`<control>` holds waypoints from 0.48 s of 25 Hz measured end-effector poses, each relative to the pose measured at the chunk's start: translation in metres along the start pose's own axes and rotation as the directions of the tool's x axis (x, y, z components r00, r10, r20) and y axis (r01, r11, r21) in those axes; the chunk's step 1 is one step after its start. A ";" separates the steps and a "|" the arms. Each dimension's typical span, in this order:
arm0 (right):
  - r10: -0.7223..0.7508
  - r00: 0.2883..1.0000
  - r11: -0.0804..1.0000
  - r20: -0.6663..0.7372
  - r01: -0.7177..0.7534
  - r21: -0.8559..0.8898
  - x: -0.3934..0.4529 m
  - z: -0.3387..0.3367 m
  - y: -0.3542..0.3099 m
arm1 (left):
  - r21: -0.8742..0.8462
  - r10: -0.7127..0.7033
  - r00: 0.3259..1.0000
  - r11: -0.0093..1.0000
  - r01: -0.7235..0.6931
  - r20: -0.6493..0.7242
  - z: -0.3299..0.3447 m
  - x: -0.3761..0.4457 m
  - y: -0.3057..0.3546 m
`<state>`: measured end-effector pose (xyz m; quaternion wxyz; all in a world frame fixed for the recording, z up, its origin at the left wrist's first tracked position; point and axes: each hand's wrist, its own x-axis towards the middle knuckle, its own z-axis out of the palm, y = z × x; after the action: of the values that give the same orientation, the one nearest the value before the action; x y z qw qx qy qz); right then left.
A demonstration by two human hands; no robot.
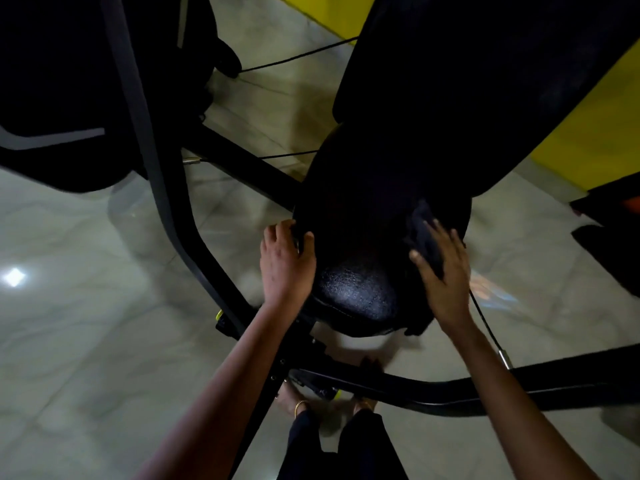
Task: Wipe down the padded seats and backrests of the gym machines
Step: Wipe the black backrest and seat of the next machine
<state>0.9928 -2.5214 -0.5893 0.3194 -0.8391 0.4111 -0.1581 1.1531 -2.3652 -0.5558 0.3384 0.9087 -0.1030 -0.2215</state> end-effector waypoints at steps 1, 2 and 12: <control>0.127 0.990 0.991 -0.063 -0.125 0.037 -0.003 0.007 -0.011 | 0.043 0.049 0.999 0.998 -0.048 -0.019 0.003 -0.005 0.004; 0.194 0.976 0.980 -0.094 -0.188 0.069 -0.014 0.015 -0.025 | 0.094 0.113 0.993 0.989 -0.111 -0.022 0.007 -0.010 0.008; 0.294 0.953 0.910 -0.067 -0.258 0.325 0.028 0.013 0.007 | 0.411 0.342 0.938 0.847 -0.336 0.060 0.038 -0.021 0.013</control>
<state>1.0132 -2.5412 -0.6036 0.4429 -0.7008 0.5131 -0.2223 1.1168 -2.3894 -0.5656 0.1719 0.9288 -0.3037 -0.1244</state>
